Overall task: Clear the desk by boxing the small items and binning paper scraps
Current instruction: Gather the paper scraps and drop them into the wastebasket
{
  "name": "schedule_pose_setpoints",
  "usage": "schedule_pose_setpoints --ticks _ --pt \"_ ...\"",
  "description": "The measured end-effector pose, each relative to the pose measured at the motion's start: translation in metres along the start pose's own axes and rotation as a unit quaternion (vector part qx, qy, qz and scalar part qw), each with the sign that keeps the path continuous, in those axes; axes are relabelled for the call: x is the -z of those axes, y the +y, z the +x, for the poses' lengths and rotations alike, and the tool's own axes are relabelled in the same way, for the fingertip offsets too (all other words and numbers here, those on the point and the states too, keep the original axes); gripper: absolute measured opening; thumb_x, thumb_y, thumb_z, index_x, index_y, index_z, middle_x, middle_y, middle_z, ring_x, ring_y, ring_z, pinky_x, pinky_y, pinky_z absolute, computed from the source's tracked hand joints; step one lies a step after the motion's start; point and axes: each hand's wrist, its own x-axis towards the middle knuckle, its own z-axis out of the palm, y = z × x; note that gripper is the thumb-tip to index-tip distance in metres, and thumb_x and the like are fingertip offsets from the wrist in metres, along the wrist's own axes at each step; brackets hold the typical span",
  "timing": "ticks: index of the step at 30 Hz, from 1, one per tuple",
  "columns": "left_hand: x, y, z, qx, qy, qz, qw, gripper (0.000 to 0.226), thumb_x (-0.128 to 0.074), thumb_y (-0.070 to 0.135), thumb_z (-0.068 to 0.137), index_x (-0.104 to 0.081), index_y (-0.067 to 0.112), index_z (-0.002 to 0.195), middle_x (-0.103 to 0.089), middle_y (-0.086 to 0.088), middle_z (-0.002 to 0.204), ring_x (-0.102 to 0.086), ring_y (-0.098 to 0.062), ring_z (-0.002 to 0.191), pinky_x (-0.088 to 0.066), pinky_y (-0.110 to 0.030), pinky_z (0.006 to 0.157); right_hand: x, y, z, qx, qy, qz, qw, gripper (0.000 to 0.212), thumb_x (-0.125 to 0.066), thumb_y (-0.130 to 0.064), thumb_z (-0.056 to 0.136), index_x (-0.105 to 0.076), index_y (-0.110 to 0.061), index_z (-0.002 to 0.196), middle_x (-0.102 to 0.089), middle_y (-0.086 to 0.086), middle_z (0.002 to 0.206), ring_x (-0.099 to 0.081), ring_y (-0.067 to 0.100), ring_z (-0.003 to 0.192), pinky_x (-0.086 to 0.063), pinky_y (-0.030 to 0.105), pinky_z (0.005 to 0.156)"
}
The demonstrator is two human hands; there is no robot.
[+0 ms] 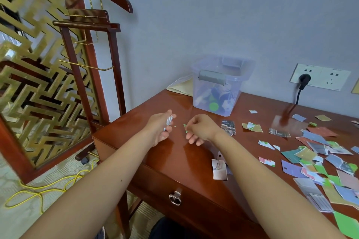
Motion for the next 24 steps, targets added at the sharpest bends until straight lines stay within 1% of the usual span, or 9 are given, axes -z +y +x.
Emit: schedule_pose_setpoints --ticks 2,4,5,7,9,11,13,16,24 --pt "0.005 0.000 0.007 -0.041 0.031 0.055 0.997 0.027 -0.048 0.035 0.100 -0.063 0.014 0.092 -0.041 0.003 0.064 -0.030 -0.006 0.042 -0.021 -0.015 0.034 -0.004 -0.001 0.008 0.005 0.017 0.025 1.000 0.017 -0.045 -0.006 0.095 -0.054 -0.012 0.081 -0.064 0.007 0.066 -0.059 0.014 0.048 -0.045 0.020 0.039" --pt "0.010 -0.004 0.019 -0.118 0.061 0.133 0.982 0.031 -0.050 0.040 0.097 -0.064 0.015 0.084 -0.044 0.005 0.064 -0.036 -0.009 0.047 -0.029 -0.019 0.041 -0.007 -0.002 0.018 0.004 0.026 0.036 0.999 0.016 -0.045 -0.007 0.096 -0.053 -0.013 0.083 -0.065 0.008 0.068 -0.060 0.015 0.051 -0.047 0.022 0.040" --pt "0.013 -0.007 0.025 -0.163 0.077 0.200 0.963 0.033 -0.054 0.044 0.093 -0.063 0.016 0.079 -0.050 0.006 0.065 -0.043 -0.010 0.053 -0.036 -0.022 0.049 -0.008 -0.002 0.021 0.001 0.028 0.038 0.999 0.014 -0.045 -0.007 0.095 -0.052 -0.013 0.085 -0.065 0.009 0.069 -0.060 0.015 0.052 -0.048 0.022 0.041" --pt "0.019 -0.012 0.035 -0.212 0.108 0.361 0.902 0.027 -0.063 0.048 0.083 -0.063 0.022 0.078 -0.062 0.015 0.075 -0.057 -0.008 0.070 -0.044 -0.026 0.066 -0.011 -0.002 0.029 -0.007 0.030 0.040 0.999 0.007 -0.047 -0.008 0.095 -0.051 -0.012 0.090 -0.065 0.009 0.070 -0.059 0.016 0.052 -0.050 0.023 0.043" --pt "0.022 -0.015 0.038 -0.214 0.125 0.469 0.848 0.018 -0.067 0.048 0.079 -0.064 0.032 0.088 -0.063 0.017 0.081 -0.060 -0.006 0.082 -0.043 -0.026 0.070 -0.014 -0.004 0.035 -0.007 0.037 0.039 0.999 0.004 -0.049 -0.009 0.095 -0.053 -0.011 0.093 -0.065 0.008 0.068 -0.058 0.015 0.051 -0.051 0.024 0.045" --pt "0.021 -0.016 0.042 -0.221 0.118 0.512 0.822 0.019 -0.066 0.049 0.081 -0.065 0.036 0.094 -0.061 0.016 0.086 -0.058 -0.007 0.085 -0.042 -0.026 0.070 -0.016 -0.005 0.040 0.000 0.050 0.033 0.998 0.009 -0.049 -0.009 0.093 -0.055 -0.011 0.087 -0.067 0.007 0.067 -0.058 0.015 0.050 -0.051 0.025 0.047" --pt "0.019 -0.014 0.044 -0.222 0.104 0.525 0.815 0.018 -0.065 0.048 0.083 -0.065 0.036 0.096 -0.060 0.015 0.085 -0.058 -0.007 0.085 -0.042 -0.026 0.072 -0.018 -0.005 0.044 0.006 0.059 0.023 0.998 0.017 -0.046 -0.006 0.091 -0.056 -0.012 0.079 -0.067 0.006 0.067 -0.056 0.015 0.050 -0.050 0.025 0.047" --pt "0.019 -0.009 0.047 -0.208 0.080 0.525 0.821 0.013 -0.066 0.045 0.085 -0.066 0.034 0.092 -0.057 0.017 0.076 -0.058 -0.005 0.080 -0.042 -0.025 0.071 -0.019 -0.002 0.047 0.012 0.067 0.017 0.998 0.023 -0.040 -0.003 0.086 -0.057 -0.011 0.074 -0.066 0.005 0.065 -0.054 0.016 0.049 -0.049 0.025 0.045" --pt "0.020 -0.010 0.048 -0.217 0.061 0.533 0.815 0.013 -0.063 0.046 0.086 -0.067 0.035 0.089 -0.060 0.016 0.078 -0.058 -0.004 0.080 -0.042 -0.025 0.070 -0.019 0.004 0.049 0.017 0.075 0.043 0.996 0.019 -0.040 -0.004 0.087 -0.055 -0.012 0.080 -0.066 0.006 0.067 -0.055 0.016 0.049 -0.047 0.025 0.045"
